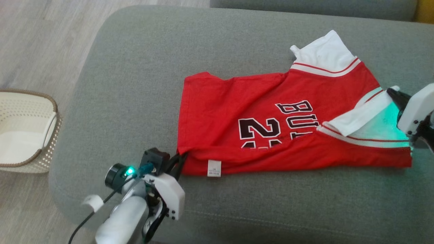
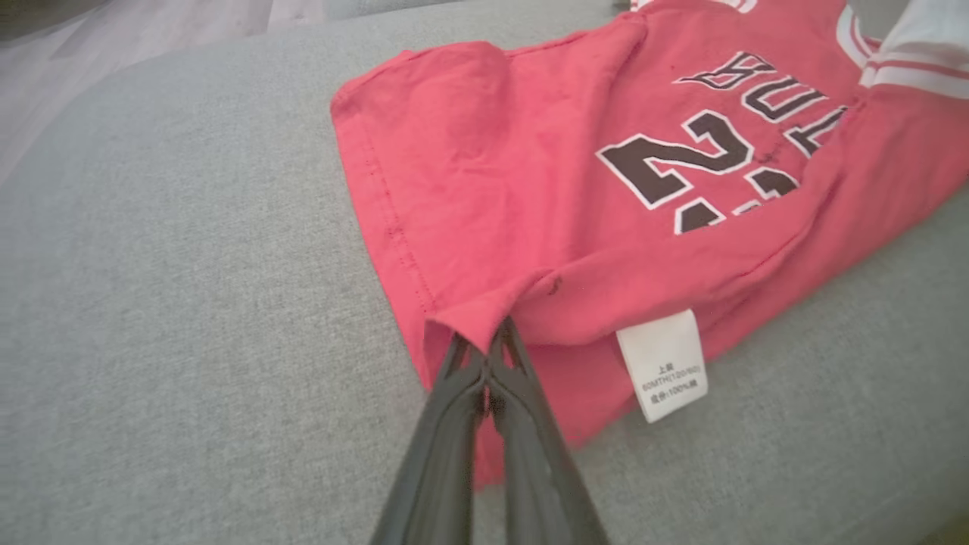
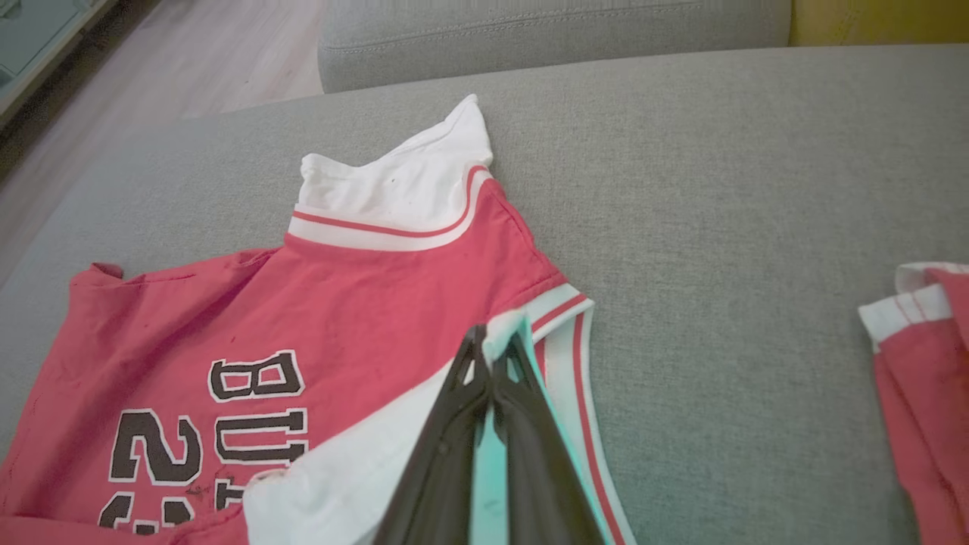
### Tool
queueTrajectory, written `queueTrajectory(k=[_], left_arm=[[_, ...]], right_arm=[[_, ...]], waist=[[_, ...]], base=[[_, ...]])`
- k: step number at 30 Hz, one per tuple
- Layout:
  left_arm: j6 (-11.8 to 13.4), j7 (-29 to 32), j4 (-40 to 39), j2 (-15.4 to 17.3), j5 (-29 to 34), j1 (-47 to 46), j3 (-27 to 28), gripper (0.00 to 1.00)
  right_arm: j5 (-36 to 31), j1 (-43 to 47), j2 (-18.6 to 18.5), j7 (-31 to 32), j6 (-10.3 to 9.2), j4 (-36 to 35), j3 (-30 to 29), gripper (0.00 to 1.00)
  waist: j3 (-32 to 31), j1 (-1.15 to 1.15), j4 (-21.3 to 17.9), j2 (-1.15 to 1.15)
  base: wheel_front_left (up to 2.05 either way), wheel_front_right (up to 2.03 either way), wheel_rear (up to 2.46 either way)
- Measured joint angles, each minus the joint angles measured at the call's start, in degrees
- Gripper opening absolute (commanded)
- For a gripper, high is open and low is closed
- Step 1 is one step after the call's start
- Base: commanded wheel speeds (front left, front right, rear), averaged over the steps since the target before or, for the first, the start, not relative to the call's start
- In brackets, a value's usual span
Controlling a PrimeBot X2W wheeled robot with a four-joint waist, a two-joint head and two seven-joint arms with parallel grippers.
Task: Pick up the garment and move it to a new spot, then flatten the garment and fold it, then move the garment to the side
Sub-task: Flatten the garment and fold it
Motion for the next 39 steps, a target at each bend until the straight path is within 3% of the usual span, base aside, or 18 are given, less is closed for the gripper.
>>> queueTrajectory(k=[20, 21, 22, 23, 28, 32, 39], left_arm=[[2.6, -3.4, 11.8, -4.2, -1.9, -6.6, 1.5, 0.0], [2.6, -3.4, 12.3, -4.3, -2.1, -6.8, 1.5, 0.33], [2.6, -3.4, 12.8, -4.5, -2.2, -6.9, 1.5, 0.71], [2.7, -3.5, 13.3, -4.6, -2.5, -7.0, 1.5, 1.0], [4.3, -5.0, 14.8, -5.4, -2.7, -7.3, 1.8, 1.0], [7.1, -6.5, 12.8, -5.9, -5.1, -7.3, 5.1, 1.0], [13.1, -6.9, -4.6, -6.4, -6.5, -0.9, 14.7, 1.0]], right_arm=[[6.5, -3.6, -2.4, -7.2, 0.0, 5.1, 8.3, 0.0], [7.3, -3.6, -2.4, -7.2, -0.01, 5.4, 8.7, 0.66], [8.0, -3.6, -2.4, -7.6, -0.01, 5.5, 8.9, 1.0], [8.7, -3.6, -2.4, -7.8, -0.01, 5.6, 8.9, 1.0], [10.6, -3.6, -2.4, -9.8, -0.01, 6.9, 9.8, 1.0], [12.1, -3.6, -2.2, -14.3, -0.01, 7.2, 9.1, 1.0], [12.2, 0.6, -0.9, -25.2, -0.01, 1.6, 8.8, 1.0]], waist=[[2.4, 0.0, -0.4, 0.0], [2.4, 0.0, -0.4, 0.0], [2.5, 0.0, -0.4, 0.0], [2.4, 0.0, -0.4, 0.0], [1.8, 0.0, -0.4, 0.0], [0.6, 0.0, -0.6, 0.0], [-2.6, 0.0, -1.4, 0.0]], base=[[0.0, 0.0, 0.0], [0.0, 0.0, 0.0], [0.0, 0.0, 0.0], [0.0, 0.0, 0.0], [0.0, 0.0, 0.0], [0.0, 0.0, 0.0], [0.0, 0.0, 0.0]])
